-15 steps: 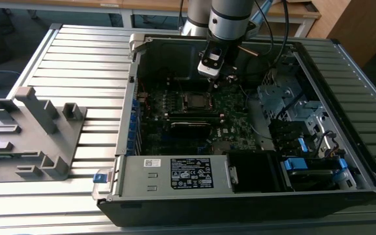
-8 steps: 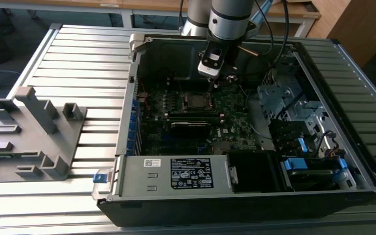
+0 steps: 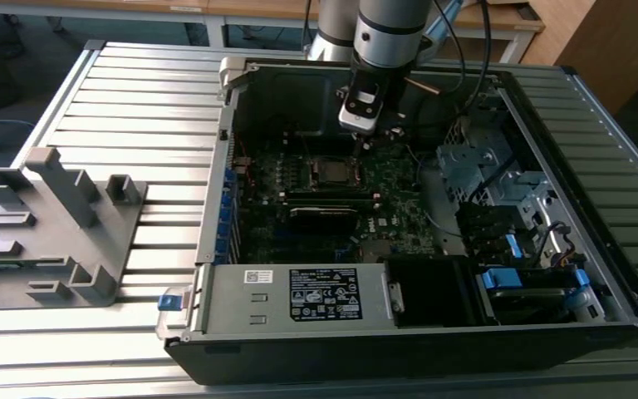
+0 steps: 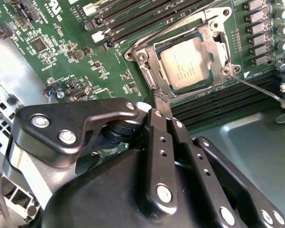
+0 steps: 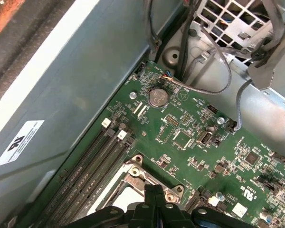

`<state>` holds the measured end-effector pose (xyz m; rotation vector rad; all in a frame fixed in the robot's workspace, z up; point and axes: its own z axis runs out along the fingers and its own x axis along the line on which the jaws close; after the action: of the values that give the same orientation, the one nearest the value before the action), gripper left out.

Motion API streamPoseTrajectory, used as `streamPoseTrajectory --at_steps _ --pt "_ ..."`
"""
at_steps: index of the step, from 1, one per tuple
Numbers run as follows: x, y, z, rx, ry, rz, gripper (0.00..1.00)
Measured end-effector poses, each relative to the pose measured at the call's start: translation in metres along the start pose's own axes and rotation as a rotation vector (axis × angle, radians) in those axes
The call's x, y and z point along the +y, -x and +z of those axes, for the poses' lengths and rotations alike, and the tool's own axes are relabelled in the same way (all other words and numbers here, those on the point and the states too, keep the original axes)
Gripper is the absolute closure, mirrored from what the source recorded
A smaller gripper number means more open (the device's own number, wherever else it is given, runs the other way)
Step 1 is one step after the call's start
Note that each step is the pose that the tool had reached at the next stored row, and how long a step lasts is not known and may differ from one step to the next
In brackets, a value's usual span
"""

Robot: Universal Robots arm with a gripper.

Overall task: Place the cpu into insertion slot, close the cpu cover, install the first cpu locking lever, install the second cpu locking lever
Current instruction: 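Close the cpu cover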

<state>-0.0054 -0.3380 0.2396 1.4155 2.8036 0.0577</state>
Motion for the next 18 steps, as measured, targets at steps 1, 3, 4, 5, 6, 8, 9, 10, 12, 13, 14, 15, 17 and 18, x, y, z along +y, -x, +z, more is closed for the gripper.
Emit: streamPoseTrajectory --at_steps 1,3,4,5,6,8,9,10,12,13,14,15,17,18 --pt "0.0 0.0 0.0 0.0003 -0.0002 -0.01 0.89" --pt "0.0 0.0 0.0 0.001 -0.0005 -0.029 0.89" --pt "0.0 0.0 0.0001 0.0014 -0.0006 -0.04 0.89" --pt "0.0 0.0 0.0001 0.0018 -0.0008 -0.051 0.89" --pt "0.0 0.0 0.0001 0.0023 -0.0008 -0.061 0.89" --pt "0.0 0.0 0.0001 0.0032 -0.0009 -0.08 0.89" --pt "0.0 0.0 0.0001 0.0036 -0.0009 -0.089 0.89" --pt "0.0 0.0 0.0001 0.0041 -0.0008 -0.097 0.89" --pt "0.0 0.0 0.0001 0.0049 -0.0007 -0.114 0.89" --pt "0.0 0.0 0.0001 0.0053 -0.0007 -0.122 0.89" --pt "0.0 0.0 0.0001 0.0055 -0.0008 -0.129 0.89" --pt "0.0 0.0 0.0001 0.0056 -0.0008 -0.131 0.89" --pt "0.0 0.0 0.0001 0.0056 -0.0009 -0.131 0.89" --pt "0.0 0.0 0.0001 0.0056 -0.0009 -0.131 0.89"
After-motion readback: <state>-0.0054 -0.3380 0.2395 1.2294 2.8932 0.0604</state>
